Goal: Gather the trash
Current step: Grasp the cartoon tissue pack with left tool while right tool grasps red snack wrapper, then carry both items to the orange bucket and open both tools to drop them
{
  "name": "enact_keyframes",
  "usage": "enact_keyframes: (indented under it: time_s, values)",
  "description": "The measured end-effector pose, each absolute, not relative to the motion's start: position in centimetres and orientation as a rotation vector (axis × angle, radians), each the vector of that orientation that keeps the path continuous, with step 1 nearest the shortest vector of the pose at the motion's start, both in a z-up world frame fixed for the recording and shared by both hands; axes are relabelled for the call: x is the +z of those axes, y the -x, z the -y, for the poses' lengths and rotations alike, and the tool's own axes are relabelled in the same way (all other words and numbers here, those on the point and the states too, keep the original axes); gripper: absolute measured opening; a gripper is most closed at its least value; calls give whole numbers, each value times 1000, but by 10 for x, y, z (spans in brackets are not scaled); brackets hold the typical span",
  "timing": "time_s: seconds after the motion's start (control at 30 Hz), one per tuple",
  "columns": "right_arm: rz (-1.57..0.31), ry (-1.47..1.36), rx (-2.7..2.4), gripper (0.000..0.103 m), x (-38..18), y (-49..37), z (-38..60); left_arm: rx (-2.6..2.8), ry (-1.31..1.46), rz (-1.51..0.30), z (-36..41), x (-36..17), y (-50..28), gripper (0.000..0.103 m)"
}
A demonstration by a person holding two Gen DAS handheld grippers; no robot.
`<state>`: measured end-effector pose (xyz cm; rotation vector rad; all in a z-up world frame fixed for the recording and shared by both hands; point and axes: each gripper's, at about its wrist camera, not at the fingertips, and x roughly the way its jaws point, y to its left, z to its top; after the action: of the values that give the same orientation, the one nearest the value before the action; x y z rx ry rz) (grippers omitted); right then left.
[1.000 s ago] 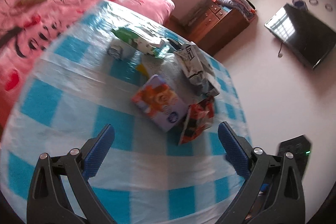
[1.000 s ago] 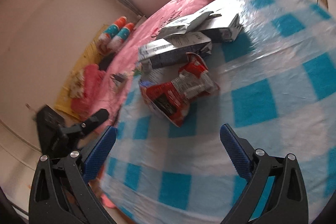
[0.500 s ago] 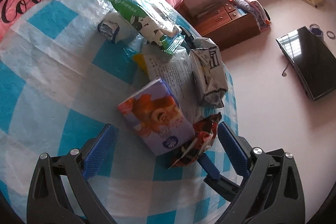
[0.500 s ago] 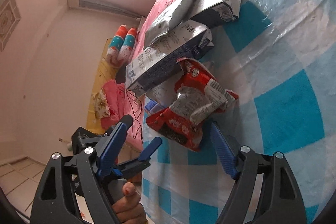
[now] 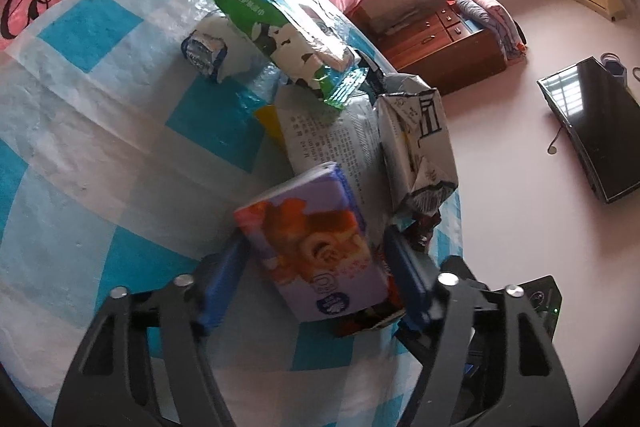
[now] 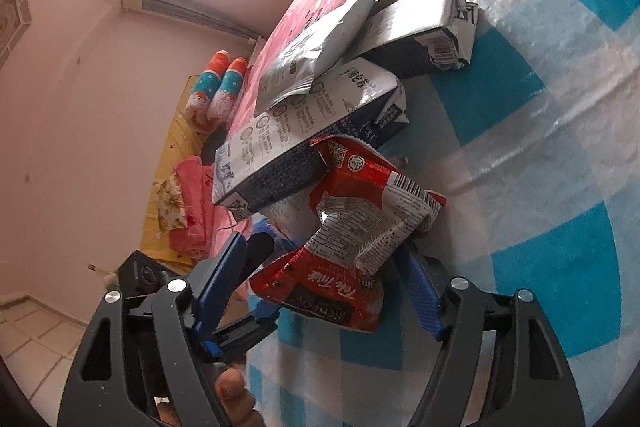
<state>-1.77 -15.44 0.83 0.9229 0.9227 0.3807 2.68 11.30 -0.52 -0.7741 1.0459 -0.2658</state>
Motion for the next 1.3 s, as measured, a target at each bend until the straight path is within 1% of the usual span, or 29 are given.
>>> enact_keyframes:
  time_s: [0.03,0.1,0.23,0.43,0.87,1.07,1.3]
  values:
    - [-926,-909,370,61,8,18,153,-268,779,-1043,-114,-6,-26,64]
    - [-920,-900,371,60,8,19,153,-271,789,-1040,-117,-8,-23,64]
    - [-916,-891,369,51,6,22,155,-280,802,-1042,-120,-10,-18,62]
    - [-898,-878,377,44,1,37,158,-297,804,-1043,-124,-11,-3,61]
    - [-907,-921,449,41,3,62,150,-349,803,-1006,-143,7,35,61]
    - [-928,-918,522,40,9,74,129,-355,792,-976,-161,17,62,61]
    - [-968,-873,644,40,24,80,81,-319,792,-932,-199,28,100,61]
